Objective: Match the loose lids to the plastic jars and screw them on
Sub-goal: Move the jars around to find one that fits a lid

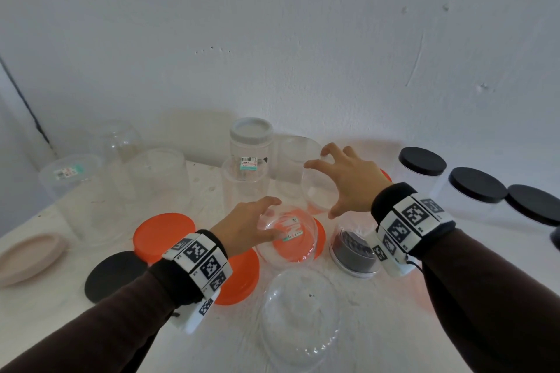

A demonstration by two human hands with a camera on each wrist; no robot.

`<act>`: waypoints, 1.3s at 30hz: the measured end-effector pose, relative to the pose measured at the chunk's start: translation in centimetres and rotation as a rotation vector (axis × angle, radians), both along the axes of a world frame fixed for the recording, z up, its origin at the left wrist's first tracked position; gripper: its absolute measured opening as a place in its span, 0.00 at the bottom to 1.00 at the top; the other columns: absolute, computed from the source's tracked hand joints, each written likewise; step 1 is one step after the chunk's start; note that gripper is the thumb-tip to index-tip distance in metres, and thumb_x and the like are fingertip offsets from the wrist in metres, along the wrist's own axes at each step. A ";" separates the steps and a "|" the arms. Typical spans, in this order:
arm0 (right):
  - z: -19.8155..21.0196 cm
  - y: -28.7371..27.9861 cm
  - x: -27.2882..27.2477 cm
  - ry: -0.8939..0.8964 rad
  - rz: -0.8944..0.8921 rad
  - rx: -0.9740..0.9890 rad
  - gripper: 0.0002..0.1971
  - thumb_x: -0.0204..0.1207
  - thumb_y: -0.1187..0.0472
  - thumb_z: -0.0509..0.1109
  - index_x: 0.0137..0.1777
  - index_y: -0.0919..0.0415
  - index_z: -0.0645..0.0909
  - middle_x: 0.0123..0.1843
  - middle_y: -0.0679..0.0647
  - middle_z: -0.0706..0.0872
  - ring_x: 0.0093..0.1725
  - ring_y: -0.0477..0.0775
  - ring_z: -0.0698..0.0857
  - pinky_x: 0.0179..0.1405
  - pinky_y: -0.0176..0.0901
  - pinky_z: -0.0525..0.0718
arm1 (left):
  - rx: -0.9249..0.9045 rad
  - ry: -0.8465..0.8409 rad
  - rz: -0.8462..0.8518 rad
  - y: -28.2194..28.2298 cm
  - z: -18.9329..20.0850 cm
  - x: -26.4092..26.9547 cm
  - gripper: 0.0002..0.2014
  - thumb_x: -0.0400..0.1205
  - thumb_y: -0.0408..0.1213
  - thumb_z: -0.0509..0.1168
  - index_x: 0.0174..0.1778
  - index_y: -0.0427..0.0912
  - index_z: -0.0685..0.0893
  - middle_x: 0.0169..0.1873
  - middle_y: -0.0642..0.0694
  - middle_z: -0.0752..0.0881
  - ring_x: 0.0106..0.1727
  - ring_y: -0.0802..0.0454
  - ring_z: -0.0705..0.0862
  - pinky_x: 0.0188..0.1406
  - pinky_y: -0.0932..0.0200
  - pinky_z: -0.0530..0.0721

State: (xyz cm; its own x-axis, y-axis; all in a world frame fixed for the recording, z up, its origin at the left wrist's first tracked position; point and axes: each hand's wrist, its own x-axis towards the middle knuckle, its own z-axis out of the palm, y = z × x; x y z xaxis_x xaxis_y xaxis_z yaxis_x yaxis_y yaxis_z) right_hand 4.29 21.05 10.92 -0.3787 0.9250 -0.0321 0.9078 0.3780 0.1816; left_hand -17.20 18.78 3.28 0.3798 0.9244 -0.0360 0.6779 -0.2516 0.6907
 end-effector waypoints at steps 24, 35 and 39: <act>-0.5 0.5 -0.5 0.214 -0.086 -0.292 0.42 0.65 0.44 0.78 0.78 0.46 0.63 0.79 0.49 0.65 0.76 0.52 0.65 0.73 0.46 0.62 | 0.000 -0.077 0.054 -1.3 -0.1 -2.5 0.28 0.75 0.47 0.71 0.70 0.49 0.72 0.62 0.47 0.81 0.55 0.52 0.84 0.57 0.58 0.80; -0.7 -1.0 -0.1 0.147 -0.074 -0.262 0.35 0.72 0.41 0.70 0.78 0.47 0.64 0.81 0.48 0.62 0.78 0.52 0.64 0.75 0.50 0.64 | 0.070 -0.093 0.043 -1.7 -0.3 -3.5 0.22 0.80 0.47 0.64 0.69 0.46 0.75 0.61 0.52 0.81 0.58 0.57 0.81 0.50 0.74 0.75; 0.1 -2.4 -1.6 0.275 0.064 -0.149 0.29 0.74 0.42 0.68 0.74 0.49 0.70 0.75 0.46 0.71 0.72 0.48 0.70 0.70 0.46 0.71 | 0.128 -0.116 0.067 -1.8 -0.2 -5.4 0.17 0.80 0.44 0.65 0.64 0.46 0.79 0.55 0.56 0.83 0.56 0.63 0.81 0.47 0.75 0.77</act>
